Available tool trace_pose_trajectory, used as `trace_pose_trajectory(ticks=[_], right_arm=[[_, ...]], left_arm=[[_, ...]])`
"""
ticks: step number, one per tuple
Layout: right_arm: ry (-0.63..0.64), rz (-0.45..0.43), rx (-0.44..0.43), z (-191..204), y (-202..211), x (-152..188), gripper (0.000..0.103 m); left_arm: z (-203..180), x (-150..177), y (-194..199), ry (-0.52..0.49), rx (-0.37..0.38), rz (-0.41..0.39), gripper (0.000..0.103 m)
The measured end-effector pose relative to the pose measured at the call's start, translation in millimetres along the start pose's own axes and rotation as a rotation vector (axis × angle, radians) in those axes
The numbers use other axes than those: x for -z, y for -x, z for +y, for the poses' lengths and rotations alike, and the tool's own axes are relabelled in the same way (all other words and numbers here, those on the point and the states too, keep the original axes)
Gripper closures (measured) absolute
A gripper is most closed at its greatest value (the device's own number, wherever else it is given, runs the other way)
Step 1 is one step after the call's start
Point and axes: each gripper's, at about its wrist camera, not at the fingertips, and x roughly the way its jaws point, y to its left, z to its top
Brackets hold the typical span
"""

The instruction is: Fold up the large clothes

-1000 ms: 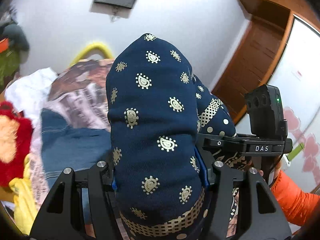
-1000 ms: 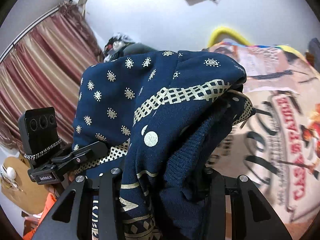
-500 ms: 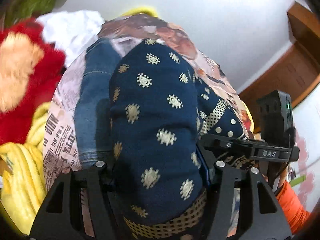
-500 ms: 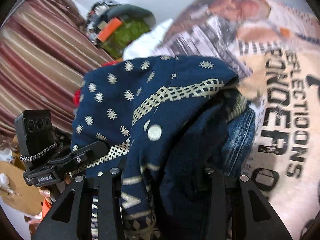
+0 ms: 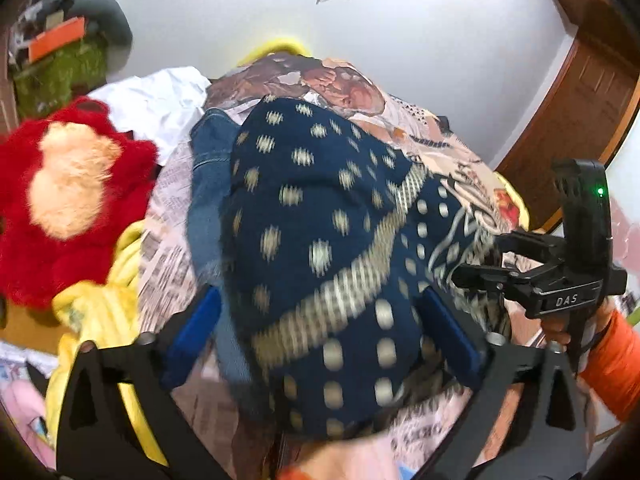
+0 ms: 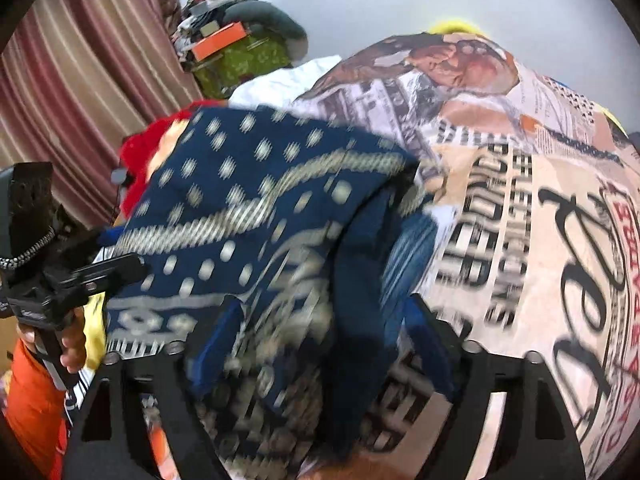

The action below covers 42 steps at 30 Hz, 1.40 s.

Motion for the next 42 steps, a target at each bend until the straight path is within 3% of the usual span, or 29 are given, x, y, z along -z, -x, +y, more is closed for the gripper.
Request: trace_pose_trajectory(ticks=[4,8,12,15,19,23,28,32,37,42], right_arm=[[0.065,0.058,0.084,12,-9,29,0.014],[0.051,0.086,0.095,3,-10,54,0.014],[0.031,0.082,0.126,-6,9,67,0.014],[0.041,0.041,0.166,-3,39,73,0.014],[0.053,-0.091,0.154,16,100,75,0.014],[0.065,-0.292,0.124,49,183,79,0.014],[0.103,-0.511,0.100,93,271,92,0.014],[0.112,-0.663,0.065,126,336,122,0.014],[0.131,-0.775,0.060,151,380,161,0.014],[0.139,-0.839,0.106,170,402,200,0.014]], left_arm=[[5,24,4,0.011,-0.038,0.033,0.000],[10,47,6,-0.003,-0.108,0.073,0.000],[6,60,25,0.000,-0.220,0.070,0.000],[-5,62,51,-0.005,-0.280,0.022,0.001],[-35,55,103,-0.008,-0.270,-0.099,0.001],[-87,46,174,-0.049,-0.271,-0.272,0.001],[-152,52,254,-0.097,-0.255,-0.475,0.001],[-196,70,301,-0.137,-0.258,-0.601,0.001],[-238,100,333,-0.185,-0.317,-0.714,0.001],[-252,125,352,-0.148,-0.288,-0.761,0.001]])
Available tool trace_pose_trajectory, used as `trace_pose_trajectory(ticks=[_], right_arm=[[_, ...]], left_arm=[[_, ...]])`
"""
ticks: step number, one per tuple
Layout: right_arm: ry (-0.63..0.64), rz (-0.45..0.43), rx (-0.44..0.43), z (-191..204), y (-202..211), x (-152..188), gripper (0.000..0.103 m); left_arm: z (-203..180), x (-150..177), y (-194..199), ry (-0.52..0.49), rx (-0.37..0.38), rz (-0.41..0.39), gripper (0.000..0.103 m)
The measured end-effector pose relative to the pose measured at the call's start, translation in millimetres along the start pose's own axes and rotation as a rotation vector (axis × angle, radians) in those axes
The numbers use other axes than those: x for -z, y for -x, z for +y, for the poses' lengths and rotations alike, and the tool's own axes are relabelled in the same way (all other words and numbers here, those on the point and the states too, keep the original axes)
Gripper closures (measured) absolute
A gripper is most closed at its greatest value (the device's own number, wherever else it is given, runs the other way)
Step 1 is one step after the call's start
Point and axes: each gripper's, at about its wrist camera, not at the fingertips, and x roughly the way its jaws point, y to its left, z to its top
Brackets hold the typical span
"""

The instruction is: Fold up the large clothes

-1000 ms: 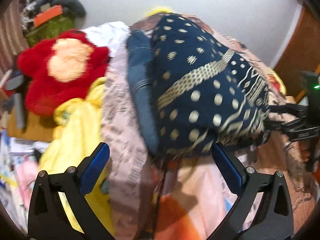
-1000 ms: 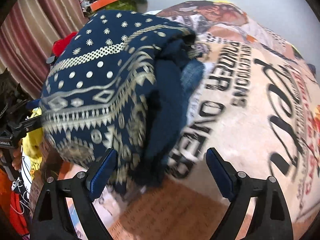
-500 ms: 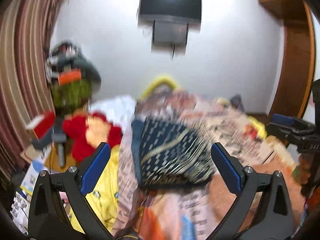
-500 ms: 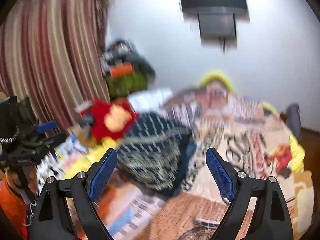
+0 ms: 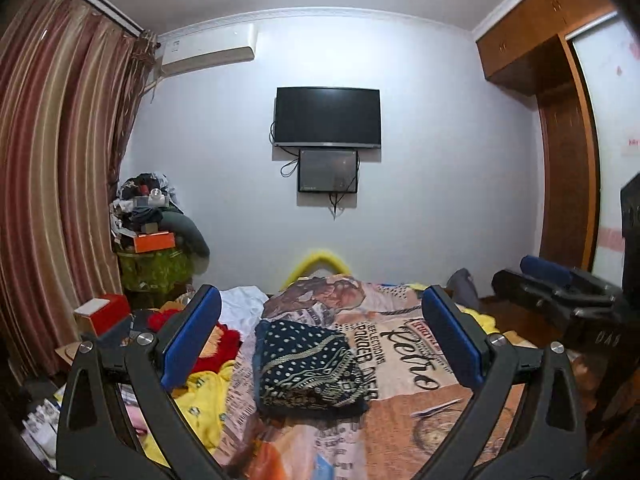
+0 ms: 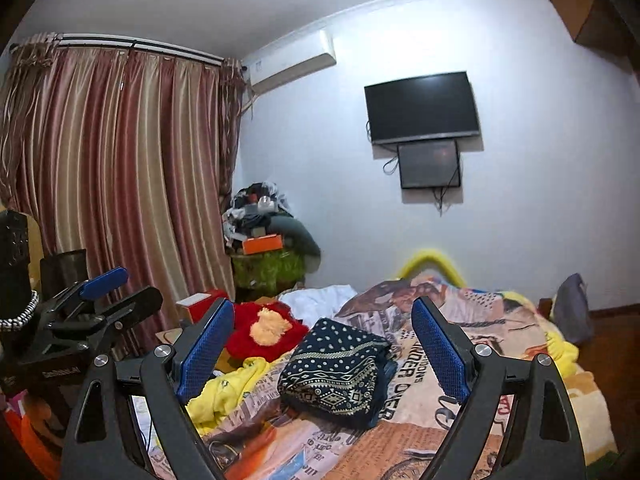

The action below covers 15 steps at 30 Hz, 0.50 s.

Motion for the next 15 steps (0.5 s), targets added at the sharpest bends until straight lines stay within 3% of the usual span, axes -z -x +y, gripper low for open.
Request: trace_pose_trajectory(ticks=[7,11,15], right_arm=[[0.012,0.010,0.062,8,26,10,0.013],[0.016,0.007,0.106,9,33,12,0.000],[0.004,0.008,0.114,7,33,12,0.000]], left_arm=[[-7,6,12,0.005,-0.005,0.002,0.001],[-11,8,14,-0.008,-0.011,0.006,0.001],[-12,11,12,0.000,-0.002,0.019,0.001]])
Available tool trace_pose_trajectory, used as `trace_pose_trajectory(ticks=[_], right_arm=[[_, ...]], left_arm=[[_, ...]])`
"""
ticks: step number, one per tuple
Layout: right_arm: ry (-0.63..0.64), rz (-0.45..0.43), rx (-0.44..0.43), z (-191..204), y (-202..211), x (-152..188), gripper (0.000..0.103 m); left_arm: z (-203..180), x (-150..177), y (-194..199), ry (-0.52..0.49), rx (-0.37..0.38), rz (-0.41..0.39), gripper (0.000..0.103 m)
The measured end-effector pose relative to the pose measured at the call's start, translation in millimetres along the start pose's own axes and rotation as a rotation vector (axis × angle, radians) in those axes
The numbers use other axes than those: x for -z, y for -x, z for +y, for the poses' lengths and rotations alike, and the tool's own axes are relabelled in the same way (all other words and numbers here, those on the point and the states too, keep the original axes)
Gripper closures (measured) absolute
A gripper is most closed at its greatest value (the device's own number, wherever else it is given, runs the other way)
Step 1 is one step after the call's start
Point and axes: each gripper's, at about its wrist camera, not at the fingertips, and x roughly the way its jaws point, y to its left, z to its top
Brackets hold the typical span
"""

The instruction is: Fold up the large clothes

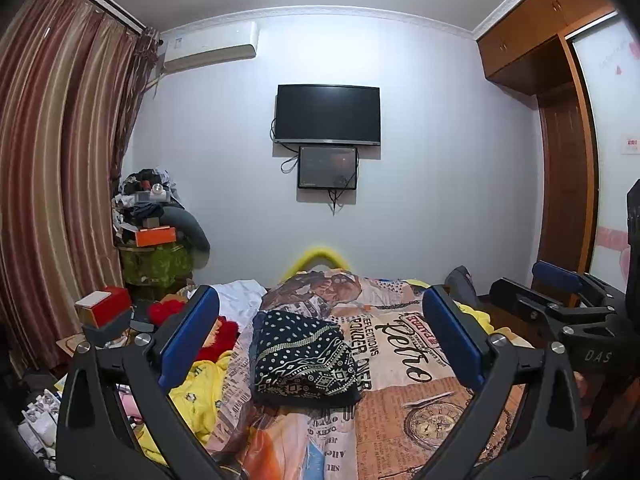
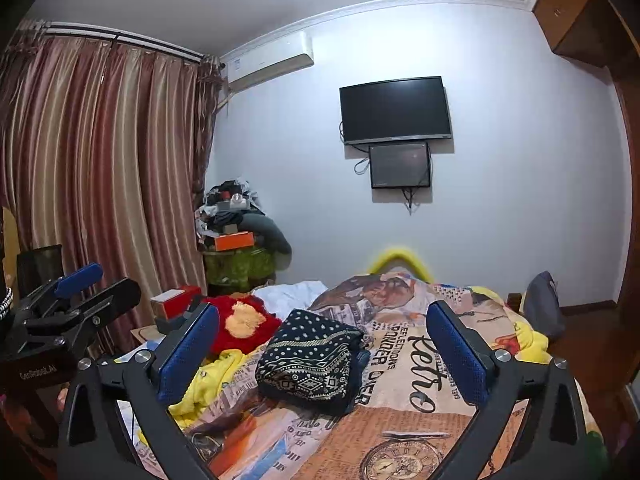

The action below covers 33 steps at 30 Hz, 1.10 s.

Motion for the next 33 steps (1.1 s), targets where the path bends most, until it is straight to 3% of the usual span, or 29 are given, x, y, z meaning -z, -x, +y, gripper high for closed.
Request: trace_pose_trajectory(ticks=[33], right_arm=[[-0.034,0.039,0.020,-6,-13,2,0.000]], left_arm=[[4,10,-19,0.019,-0.002,0.057,0.000]])
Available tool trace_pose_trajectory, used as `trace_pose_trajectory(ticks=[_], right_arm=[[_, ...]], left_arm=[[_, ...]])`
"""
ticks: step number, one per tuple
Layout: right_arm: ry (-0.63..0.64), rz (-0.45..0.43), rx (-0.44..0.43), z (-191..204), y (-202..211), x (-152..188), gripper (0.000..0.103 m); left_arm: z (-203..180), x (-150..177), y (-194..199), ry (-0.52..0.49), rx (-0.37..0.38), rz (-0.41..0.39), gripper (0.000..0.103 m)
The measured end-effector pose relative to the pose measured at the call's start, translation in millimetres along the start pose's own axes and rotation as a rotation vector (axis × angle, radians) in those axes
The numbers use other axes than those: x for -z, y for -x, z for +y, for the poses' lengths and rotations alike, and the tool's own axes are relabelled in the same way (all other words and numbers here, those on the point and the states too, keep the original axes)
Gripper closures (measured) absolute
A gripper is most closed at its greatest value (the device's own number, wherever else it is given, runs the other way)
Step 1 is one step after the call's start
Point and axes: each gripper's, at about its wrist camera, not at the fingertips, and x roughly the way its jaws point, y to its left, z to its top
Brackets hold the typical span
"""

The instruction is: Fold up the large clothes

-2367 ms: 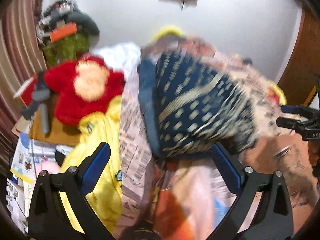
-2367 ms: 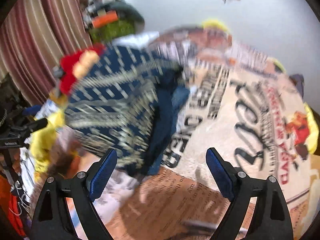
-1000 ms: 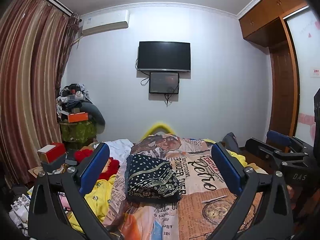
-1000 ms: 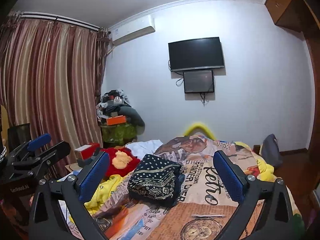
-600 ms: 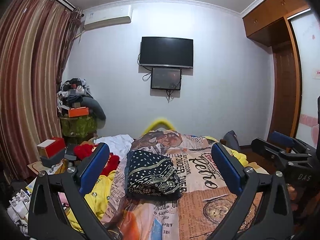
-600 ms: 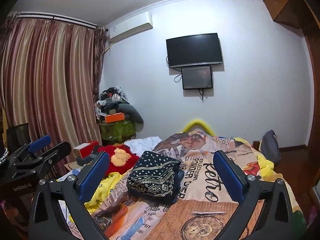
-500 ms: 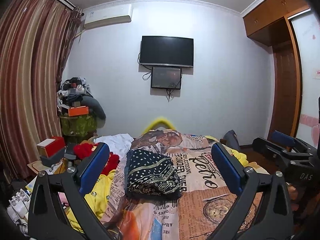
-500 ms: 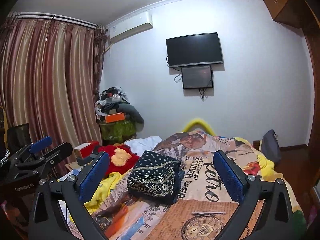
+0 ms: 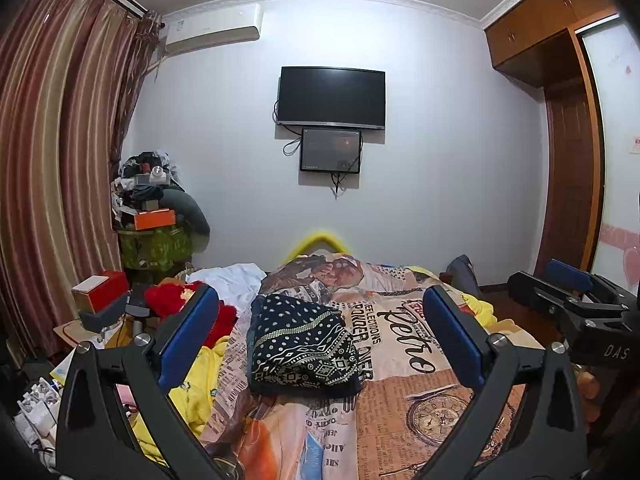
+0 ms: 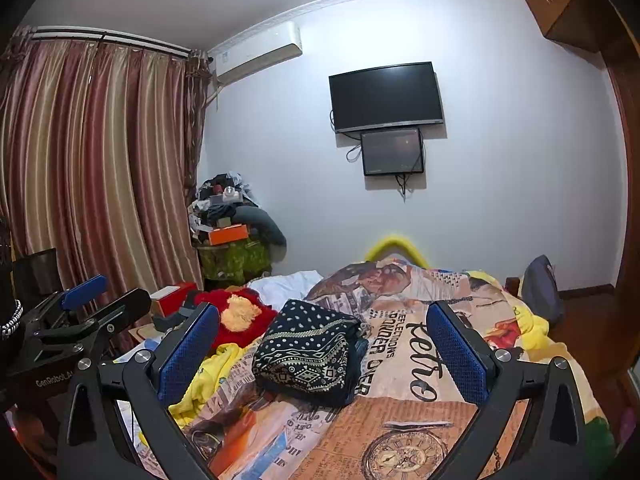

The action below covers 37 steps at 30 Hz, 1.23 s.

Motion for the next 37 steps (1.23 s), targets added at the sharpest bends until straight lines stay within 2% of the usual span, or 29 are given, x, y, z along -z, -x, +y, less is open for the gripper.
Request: trace_pose_trajectory(ticks=[14,30,37], right_arm=[[0.009,-0.006,0.013,2,0,3,0.000],[0.014,-0.017,0.031,3,1,7,0.000],[0.008,-0.004,0.038,1,-5,8,0.000]], left_arm=[[3,-2,-5,0.016,0.052,0.021,0.000],[-4,1,-6,-0.011,0.073,0.030,0.000],[2,6,-15,0.008,0.074,0.061,0.000]])
